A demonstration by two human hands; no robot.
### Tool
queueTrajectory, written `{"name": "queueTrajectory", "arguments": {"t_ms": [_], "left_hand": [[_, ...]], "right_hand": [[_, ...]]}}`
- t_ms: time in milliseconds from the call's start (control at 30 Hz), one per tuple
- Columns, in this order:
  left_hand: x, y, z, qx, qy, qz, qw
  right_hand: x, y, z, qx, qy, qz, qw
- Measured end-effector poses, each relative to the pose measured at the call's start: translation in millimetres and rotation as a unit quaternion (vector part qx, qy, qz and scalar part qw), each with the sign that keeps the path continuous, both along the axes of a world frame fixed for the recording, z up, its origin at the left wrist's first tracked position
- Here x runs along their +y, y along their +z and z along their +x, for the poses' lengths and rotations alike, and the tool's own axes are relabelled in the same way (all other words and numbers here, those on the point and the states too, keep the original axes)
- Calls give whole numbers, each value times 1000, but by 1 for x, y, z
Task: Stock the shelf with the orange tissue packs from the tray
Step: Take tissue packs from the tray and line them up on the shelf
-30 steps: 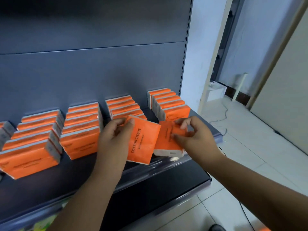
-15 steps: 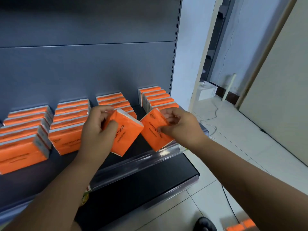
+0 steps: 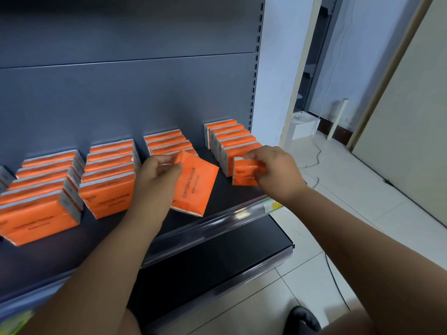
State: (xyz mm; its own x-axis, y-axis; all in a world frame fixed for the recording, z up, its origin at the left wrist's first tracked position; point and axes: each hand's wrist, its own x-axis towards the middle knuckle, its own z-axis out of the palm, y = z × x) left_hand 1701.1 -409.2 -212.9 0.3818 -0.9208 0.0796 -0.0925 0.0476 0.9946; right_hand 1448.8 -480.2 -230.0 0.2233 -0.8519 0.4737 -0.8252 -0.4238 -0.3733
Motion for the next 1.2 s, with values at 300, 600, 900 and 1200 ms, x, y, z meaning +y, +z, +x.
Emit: {"name": "queueTrajectory", "arguments": {"t_ms": [300,600,900,1200], "left_hand": [[0,-3,-9,-6,-7,24,1000],[-5,-17,-10,-99,-53,-29,993],[-9,-19,-9,-136,-53,35,989],[-13,-19,2,-34,-20,37,999]], "right_hand": [[-11,-18,-3,59,-46,-62,995],[-13,-22,9,156,-89,-83,980],[-18,-27,16,175,-82,-84,978],[-16,-25,28,176,-111,-70,976]]}}
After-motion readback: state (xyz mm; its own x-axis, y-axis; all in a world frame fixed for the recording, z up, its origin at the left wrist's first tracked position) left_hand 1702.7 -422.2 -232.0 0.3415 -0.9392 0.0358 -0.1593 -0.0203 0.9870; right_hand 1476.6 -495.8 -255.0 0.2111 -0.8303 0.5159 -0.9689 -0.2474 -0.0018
